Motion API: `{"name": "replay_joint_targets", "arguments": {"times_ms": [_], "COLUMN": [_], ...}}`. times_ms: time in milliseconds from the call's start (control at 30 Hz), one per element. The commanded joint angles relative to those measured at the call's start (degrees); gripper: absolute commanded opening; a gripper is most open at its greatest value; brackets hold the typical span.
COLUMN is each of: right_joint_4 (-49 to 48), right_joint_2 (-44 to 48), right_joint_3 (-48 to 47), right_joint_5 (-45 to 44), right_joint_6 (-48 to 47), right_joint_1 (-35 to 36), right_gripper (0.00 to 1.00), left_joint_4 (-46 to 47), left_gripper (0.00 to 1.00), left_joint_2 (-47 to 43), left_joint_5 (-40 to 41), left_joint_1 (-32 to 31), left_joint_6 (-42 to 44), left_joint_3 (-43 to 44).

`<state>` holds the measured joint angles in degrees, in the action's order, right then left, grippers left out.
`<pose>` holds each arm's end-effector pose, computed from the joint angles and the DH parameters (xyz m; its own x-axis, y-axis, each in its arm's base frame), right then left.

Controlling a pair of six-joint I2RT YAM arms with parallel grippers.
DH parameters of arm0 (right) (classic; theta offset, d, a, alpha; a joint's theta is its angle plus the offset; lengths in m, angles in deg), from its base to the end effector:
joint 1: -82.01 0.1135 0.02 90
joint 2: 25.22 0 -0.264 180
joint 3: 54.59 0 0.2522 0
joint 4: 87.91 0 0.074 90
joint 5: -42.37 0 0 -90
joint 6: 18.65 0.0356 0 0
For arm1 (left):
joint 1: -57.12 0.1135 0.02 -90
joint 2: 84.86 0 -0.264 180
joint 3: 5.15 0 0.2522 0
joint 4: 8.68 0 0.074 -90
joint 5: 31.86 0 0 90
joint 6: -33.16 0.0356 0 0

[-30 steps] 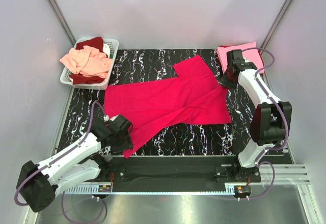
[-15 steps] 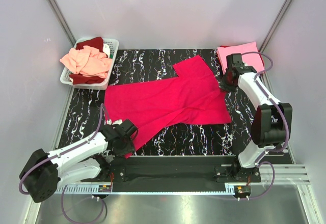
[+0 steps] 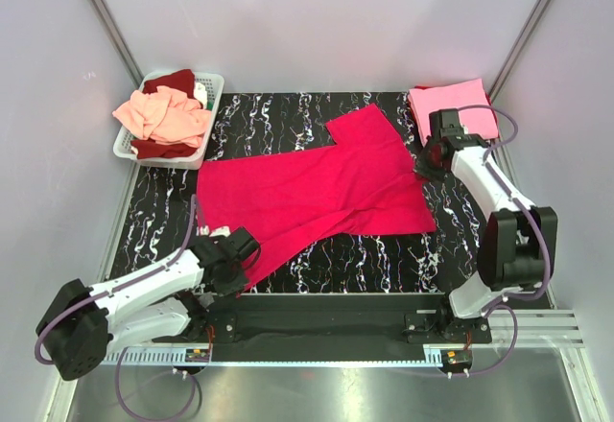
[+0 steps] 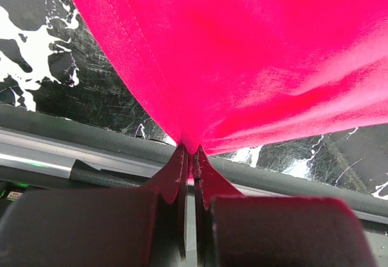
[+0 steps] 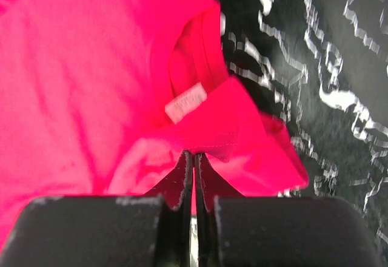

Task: Fold and stack the t-shirts
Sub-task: Fold the tshirt

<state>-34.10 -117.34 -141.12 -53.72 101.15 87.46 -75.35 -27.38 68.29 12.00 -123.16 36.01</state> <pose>0.3353 0.0282 0.2586 -0.7638 0.4235 -0.4871 0.3905 0.9040 0.1737 0.0986 -0.0901 0.1570 -0.9062 -0.3676 -0.2092 -0.3673 0.9292 -0.0415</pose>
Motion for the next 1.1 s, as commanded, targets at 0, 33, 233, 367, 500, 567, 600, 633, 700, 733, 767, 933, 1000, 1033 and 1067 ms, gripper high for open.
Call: {"name": "replay_joint_targets", "arguments": {"times_ms": [0, 33, 233, 367, 500, 567, 600, 633, 700, 733, 767, 933, 1000, 1033, 1067], "right_joint_4": [-0.8, -0.9, 0.1, 3.8, 9.3, 14.2, 15.6, 18.5, 20.8, 22.6, 23.7, 29.3, 30.3, 31.2, 31.5], "right_joint_2": [6.8, 8.4, 24.9, 36.9, 48.6, 54.1, 55.7, 58.3, 60.9, 62.9, 63.6, 68.1, 69.6, 71.0, 71.7], "right_joint_3": [3.5, 4.8, 15.5, 23.0, 26.5, 26.5, 26.4, 25.4, 24.2, 23.0, 22.4, 20.5, 20.6, 20.8, 20.7], "right_joint_5": [3.5, 4.6, 12.4, 19.2, 23.0, 22.6, 22.3, 22.1, 20.8, 20.2, 19.4, 19.5, 20.5, 20.6, 20.7], "right_joint_6": [1.4, 1.7, 3.6, 6.9, 9.8, 10.4, 10.7, 11.1, 11.9, 12.0, 12.3, 12.5, 12.9, 13.2, 13.9], "right_joint_1": [-0.3, -0.1, -0.1, 0.0, 0.1, 0.1, 0.0, 0.0, 0.0, 0.0, 0.0, 0.1, 0.0, 0.0, 0.0], "right_gripper": [0.0, 0.0, 0.0, 0.0, 0.0, 0.0, 0.0, 0.0, 0.0, 0.0, 0.0, 0.0, 0.0, 0.0, 0.0], "left_joint_4": [0.4, -1.3, -15.2, -20.4, -23.8, -26.2, -27.2, -29.3, -31.2, -32.9, -33.4, -35.7, -35.7, -35.6, -35.7], "left_gripper": [0.0, 0.0, 0.0, 0.0, 0.01, 0.03, 0.03, 0.04, 0.06, 0.06, 0.07, 0.07, 0.08, 0.08, 0.08], "left_joint_2": [-1.0, -1.9, -11.1, -14.1, -18.2, -20.6, -21.1, -22.0, -22.8, -23.5, -23.7, -26.1, -27.1, -27.8, -28.2], "left_joint_5": [4.7, 5.2, 8.4, 8.0, 7.7, 8.1, 8.8, 9.3, 10.8, 11.3, 11.6, 11.6, 11.1, 11.0, 10.9], "left_joint_1": [-0.1, -0.2, -0.1, -0.1, -0.1, -0.1, 0.0, -0.1, -0.1, -0.1, -0.1, -0.1, 0.0, -0.1, 0.0], "left_joint_6": [0.4, 0.5, 1.2, 1.2, 0.4, 0.1, -0.4, -0.5, -1.0, -1.2, -1.3, -1.4, -1.3, -1.4, -1.4], "left_joint_3": [4.1, 7.1, 18.9, 21.4, 22.1, 22.6, 23.4, 23.9, 25.4, 25.9, 26.2, 27.1, 26.5, 26.2, 25.9]}}
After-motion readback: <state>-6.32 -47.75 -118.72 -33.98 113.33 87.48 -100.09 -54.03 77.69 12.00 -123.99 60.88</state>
